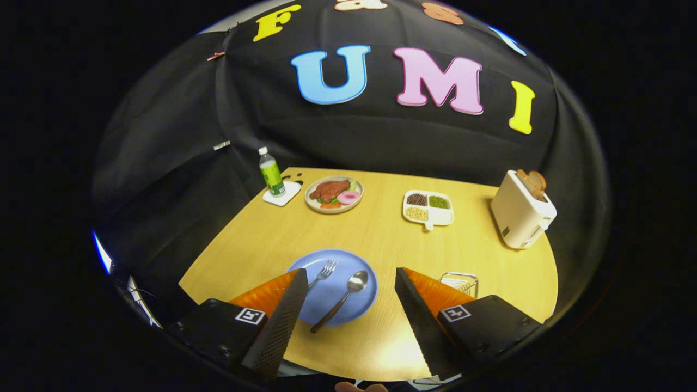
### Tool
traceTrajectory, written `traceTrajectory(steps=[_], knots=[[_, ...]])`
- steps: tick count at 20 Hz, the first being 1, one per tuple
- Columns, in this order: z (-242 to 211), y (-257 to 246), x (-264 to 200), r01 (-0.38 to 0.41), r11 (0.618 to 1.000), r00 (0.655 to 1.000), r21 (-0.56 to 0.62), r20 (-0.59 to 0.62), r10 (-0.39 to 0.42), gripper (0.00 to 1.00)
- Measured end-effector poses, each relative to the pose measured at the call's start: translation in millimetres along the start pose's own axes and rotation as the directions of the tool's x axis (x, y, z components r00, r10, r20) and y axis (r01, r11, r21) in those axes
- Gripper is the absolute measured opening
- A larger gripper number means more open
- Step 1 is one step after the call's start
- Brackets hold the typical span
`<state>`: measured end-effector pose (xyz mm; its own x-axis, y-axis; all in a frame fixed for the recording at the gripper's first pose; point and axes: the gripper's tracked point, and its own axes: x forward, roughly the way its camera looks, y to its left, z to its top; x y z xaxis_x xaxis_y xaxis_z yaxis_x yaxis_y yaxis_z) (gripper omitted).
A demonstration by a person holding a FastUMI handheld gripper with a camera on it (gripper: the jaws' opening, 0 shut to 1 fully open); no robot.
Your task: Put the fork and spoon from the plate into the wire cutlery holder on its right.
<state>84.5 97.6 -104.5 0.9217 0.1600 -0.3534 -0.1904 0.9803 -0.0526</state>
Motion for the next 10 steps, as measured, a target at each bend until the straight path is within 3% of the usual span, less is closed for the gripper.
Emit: traceTrajectory(steps=[10], knots=[[-92, 23, 78, -0.001, 1.0, 0.952, 0.017, -0.306, 0.006, 0.99]])
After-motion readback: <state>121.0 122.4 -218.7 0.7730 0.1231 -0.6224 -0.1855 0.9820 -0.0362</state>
